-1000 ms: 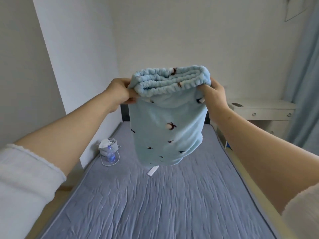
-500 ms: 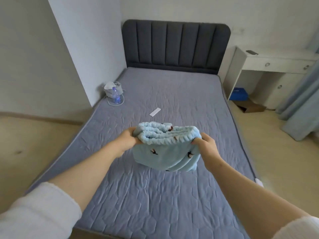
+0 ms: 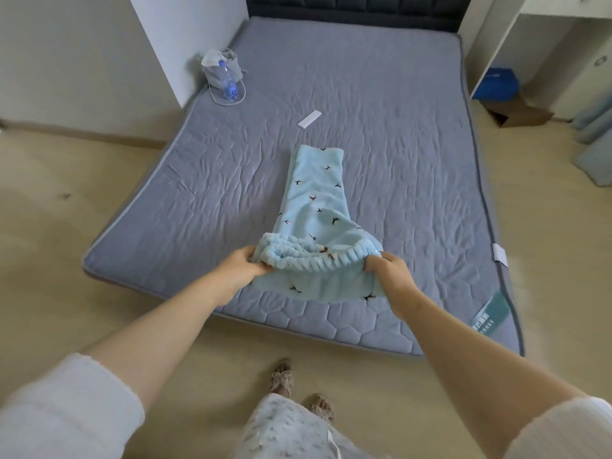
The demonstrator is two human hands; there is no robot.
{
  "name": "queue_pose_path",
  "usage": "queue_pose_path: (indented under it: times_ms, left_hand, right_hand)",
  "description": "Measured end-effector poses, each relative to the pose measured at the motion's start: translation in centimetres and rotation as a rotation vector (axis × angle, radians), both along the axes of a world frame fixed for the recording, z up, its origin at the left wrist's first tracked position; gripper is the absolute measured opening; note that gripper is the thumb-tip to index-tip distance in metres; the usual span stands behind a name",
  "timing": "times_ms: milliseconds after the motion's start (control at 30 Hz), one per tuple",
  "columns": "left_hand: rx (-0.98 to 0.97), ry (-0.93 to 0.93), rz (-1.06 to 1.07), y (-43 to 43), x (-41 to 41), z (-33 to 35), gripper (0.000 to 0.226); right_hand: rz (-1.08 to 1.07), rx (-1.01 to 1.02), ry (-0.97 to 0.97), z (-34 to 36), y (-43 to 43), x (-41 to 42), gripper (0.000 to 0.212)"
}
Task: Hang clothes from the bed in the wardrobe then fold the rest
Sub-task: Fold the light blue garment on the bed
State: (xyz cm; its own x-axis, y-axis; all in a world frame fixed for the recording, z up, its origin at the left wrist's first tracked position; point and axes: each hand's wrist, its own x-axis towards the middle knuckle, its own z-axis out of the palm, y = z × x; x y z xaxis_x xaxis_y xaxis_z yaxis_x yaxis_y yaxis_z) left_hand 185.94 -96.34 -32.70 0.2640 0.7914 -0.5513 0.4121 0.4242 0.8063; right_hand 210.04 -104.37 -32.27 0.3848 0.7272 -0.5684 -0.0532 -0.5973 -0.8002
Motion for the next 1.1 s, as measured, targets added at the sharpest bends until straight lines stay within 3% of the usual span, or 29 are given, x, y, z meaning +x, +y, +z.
queue_pose_path:
  times_ms: [233,300,367,567,700,900,1100]
  left_hand:
    - [-0.283,0.027,-0.077,-4.5,-3.0,-3.7,0.031]
    - [-0.323,0.055,-0.088,-5.1,-3.8,-4.7,0.030]
    - [-0.331,0.085,-0.081,-5.2,-4.1,-5.6,0.031]
    - [-0.196,0.120,-0.024,-1.5,-2.7,-6.6,0.032]
    - [-0.122,0.079,-0.001,3.3,-0.7,-6.8,0.020]
    - [-0.032,0.117,0.005,14.7,4.0,-8.1,0.038]
    - [0.148,0.210,-0.026,28.6,9.6,-10.0,0.018]
  right_hand:
    - [0.008,-0.241,0.150,-3.7,-4.5,-2.4,0.009]
    - [-0.012,-0.320,0.198,-4.9,-5.2,-3.0,0.016]
    - [0.001,-0.350,0.184,-5.7,-5.4,-3.4,0.009]
    - [0.002,-0.259,0.112,-6.4,-1.4,-2.6,0.013]
    - [-0.046,-0.189,0.006,-6.7,3.3,-1.2,0.009]
    - [-0.125,-0.151,-0.255,-8.2,13.4,1.8,0.017]
    - [-0.133,-0.057,-0.490,-10.1,26.6,6.3,0.018]
